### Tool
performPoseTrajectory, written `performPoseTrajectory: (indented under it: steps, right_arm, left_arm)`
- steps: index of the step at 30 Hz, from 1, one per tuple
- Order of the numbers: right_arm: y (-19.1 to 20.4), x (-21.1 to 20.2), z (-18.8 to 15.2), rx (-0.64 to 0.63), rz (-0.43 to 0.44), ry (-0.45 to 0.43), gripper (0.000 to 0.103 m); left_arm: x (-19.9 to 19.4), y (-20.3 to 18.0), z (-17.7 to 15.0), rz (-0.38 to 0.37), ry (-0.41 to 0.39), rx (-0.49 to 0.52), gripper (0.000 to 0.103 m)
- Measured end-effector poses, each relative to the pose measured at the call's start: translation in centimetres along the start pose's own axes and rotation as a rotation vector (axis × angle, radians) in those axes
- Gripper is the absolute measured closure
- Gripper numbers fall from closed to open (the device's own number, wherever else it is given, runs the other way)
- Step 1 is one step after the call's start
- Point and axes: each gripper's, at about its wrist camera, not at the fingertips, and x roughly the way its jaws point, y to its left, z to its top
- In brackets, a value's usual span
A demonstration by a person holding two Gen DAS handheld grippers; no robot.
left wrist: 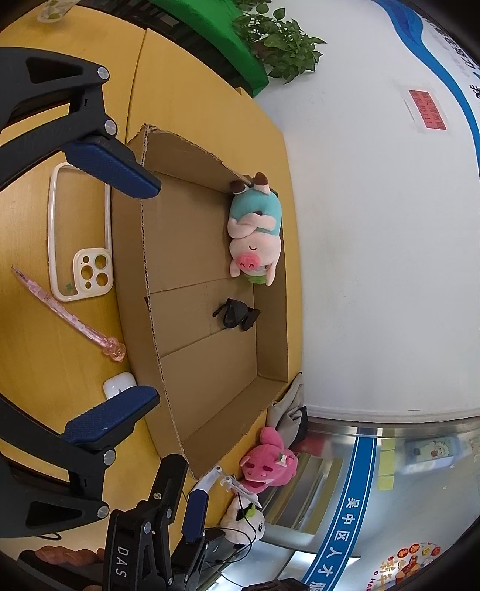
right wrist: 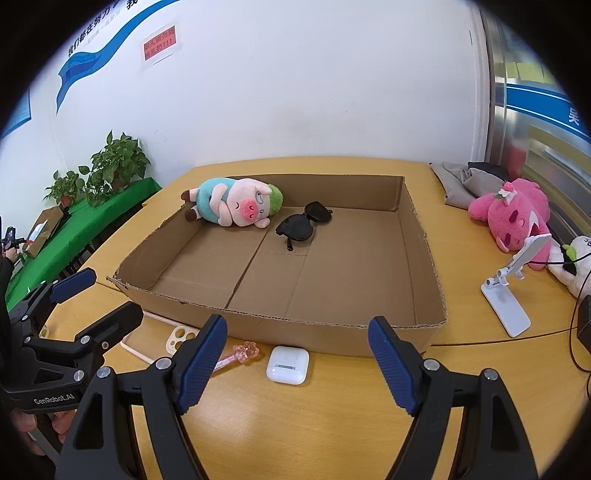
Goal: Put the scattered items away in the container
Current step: 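Withdraw both tools and move the left gripper toward the pink pen, then close the left gripper on the pink pen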
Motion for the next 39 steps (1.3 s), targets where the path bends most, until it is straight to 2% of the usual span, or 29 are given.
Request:
performPoseTrajectory:
  steps: [5,8,13,18,22,26,29,31,33,35,38,39]
  right_arm:
    - [-0.6,0.3,-0.5,0.016,0.003,0.014,0.024]
    - [-1.3,0.9,-1.2,0.047,0.012,0.033,0.024]
    - [-1.7,2.5,-2.6,0.084,0.040,0.079,0.024]
    - [-1.3,3.2,-3.5,0.081,0.062,0.111,0.024]
    - [-1.5,3.4,-4.1,0.092,0.074,0.128,0.024]
    - [-1.7,4.1,-4.9,0.111,0.088,0.155,0.024]
    - [-1.5,4.7,-5.4,0.127,0.111,0.175,0.024]
    - [-1.2,4.7,-5.6,0.117,0.118,0.180,0.024]
    - [-0.8,4.7,-5.7,0.104,0.126,0.186,0.024]
    - [-0.7,4.8,-5.9,0.103,0.132,0.193,0.024]
    - [-0.7,5.2,-6.1,0.115,0.138,0.204,0.024]
    - [-0.7,5.3,-6.2,0.119,0.144,0.209,0.024]
  left_arm:
    - [0.6,0.1,-1.1,-0.028,0.044,0.023,0.000]
    - [1.5,0.5,-2.5,-0.025,0.102,0.038,0.000]
    - [3.5,1.1,-5.5,-0.073,0.238,0.058,0.000]
    - [5.4,0.6,-7.4,-0.101,0.313,0.096,0.002]
    - [7.1,0.4,-8.6,-0.118,0.394,0.094,0.013]
    - [6.8,-0.1,-8.6,-0.091,0.382,0.139,0.021]
    - [6.6,-0.3,-8.5,-0.078,0.388,0.160,0.037]
    - [6.5,-0.3,-8.5,-0.112,0.413,0.157,0.054]
    - [6.6,-0.3,-9.0,-0.159,0.454,0.133,0.057]
    - [6.3,-0.6,-9.1,-0.143,0.447,0.159,0.056]
    - [6.0,-0.4,-8.9,-0.158,0.451,0.135,0.057]
    - [5.9,-0.4,-8.9,-0.164,0.453,0.130,0.061]
